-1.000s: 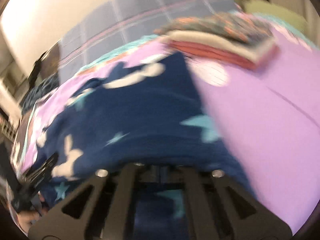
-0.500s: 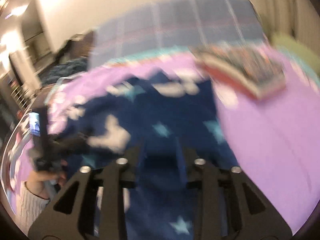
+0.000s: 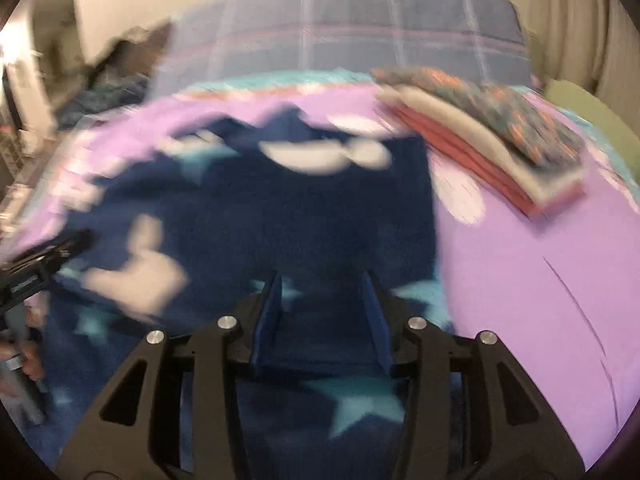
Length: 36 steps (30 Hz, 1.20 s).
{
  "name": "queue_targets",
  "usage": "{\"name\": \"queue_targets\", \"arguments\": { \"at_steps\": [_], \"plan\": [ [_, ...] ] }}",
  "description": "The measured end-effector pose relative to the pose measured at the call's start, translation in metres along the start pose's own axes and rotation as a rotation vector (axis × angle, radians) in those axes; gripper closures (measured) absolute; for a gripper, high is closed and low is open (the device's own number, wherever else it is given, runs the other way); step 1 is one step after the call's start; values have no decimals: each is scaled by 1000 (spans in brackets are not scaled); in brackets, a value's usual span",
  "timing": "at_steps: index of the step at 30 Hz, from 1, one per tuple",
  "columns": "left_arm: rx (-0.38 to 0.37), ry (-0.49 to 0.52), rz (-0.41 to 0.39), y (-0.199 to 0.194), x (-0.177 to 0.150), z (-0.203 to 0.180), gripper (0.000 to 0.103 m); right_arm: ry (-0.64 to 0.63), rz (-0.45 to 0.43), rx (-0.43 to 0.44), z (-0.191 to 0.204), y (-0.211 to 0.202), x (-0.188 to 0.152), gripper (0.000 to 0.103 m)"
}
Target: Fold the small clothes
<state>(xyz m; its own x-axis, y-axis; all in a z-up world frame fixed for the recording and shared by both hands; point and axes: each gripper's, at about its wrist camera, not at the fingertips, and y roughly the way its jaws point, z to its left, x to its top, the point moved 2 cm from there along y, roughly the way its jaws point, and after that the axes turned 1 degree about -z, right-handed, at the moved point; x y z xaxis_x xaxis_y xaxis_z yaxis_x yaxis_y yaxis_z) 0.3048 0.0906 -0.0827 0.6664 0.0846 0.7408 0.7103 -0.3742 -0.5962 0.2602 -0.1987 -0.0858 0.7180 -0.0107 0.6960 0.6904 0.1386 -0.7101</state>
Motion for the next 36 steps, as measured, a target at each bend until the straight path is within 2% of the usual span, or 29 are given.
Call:
{"name": "queue_targets", "arguments": {
  "at_steps": [1,2,4,5,7,8,10,12,13,14,15,16,17,20,22,25,28,29,31,34,36],
  "plan": [
    [-60,0,-35,-10,15,-6,39,-19,-19,15,4,-4,8,57],
    [-67,16,-53,-13,25,-11,41,-54,-60,6,10,-9,23,56],
    [-15,89,-71,-5,48,-21,41,-78,-97,-3,16,-3,48,53],
    [27,128,-55,9,61,-25,41,-44,-78,34,16,10,63,53],
    [43,121,22,45,77,-19,40,83,-20,115,4,36,78,53],
    [34,76,102,74,83,-13,40,174,24,144,-6,58,81,53],
    [15,15,179,104,84,-4,40,247,56,139,-9,80,75,53],
    [-69,-57,269,134,76,4,40,262,35,136,-17,102,60,53],
    [-78,-67,280,141,73,4,43,237,0,132,-14,104,52,53],
    [-64,-42,263,143,71,1,69,214,-25,126,-12,102,46,53],
    [-58,-32,253,141,69,0,85,212,-31,124,-12,100,47,52],
    [-49,-35,235,137,71,0,92,211,-35,128,-11,98,49,52],
    [-35,-33,219,129,73,3,94,214,-37,135,-12,97,48,52],
    [75,67,200,114,65,13,93,244,-44,170,-19,98,46,52],
    [83,89,223,117,56,17,93,239,-47,169,-17,98,46,51],
    [137,133,200,117,49,11,91,229,-47,164,-14,98,46,50],
    [205,194,170,112,55,-2,84,242,-50,175,-15,98,45,50],
    [225,207,137,105,60,-7,75,243,-52,176,-15,98,45,50],
    [185,206,51,86,71,-17,67,241,-53,174,-14,98,45,50],
    [135,186,-44,70,85,-30,67,238,-52,171,-14,97,45,50],
    [96,172,-19,82,84,-34,67,238,-53,171,-14,97,45,50]
  ]
}}
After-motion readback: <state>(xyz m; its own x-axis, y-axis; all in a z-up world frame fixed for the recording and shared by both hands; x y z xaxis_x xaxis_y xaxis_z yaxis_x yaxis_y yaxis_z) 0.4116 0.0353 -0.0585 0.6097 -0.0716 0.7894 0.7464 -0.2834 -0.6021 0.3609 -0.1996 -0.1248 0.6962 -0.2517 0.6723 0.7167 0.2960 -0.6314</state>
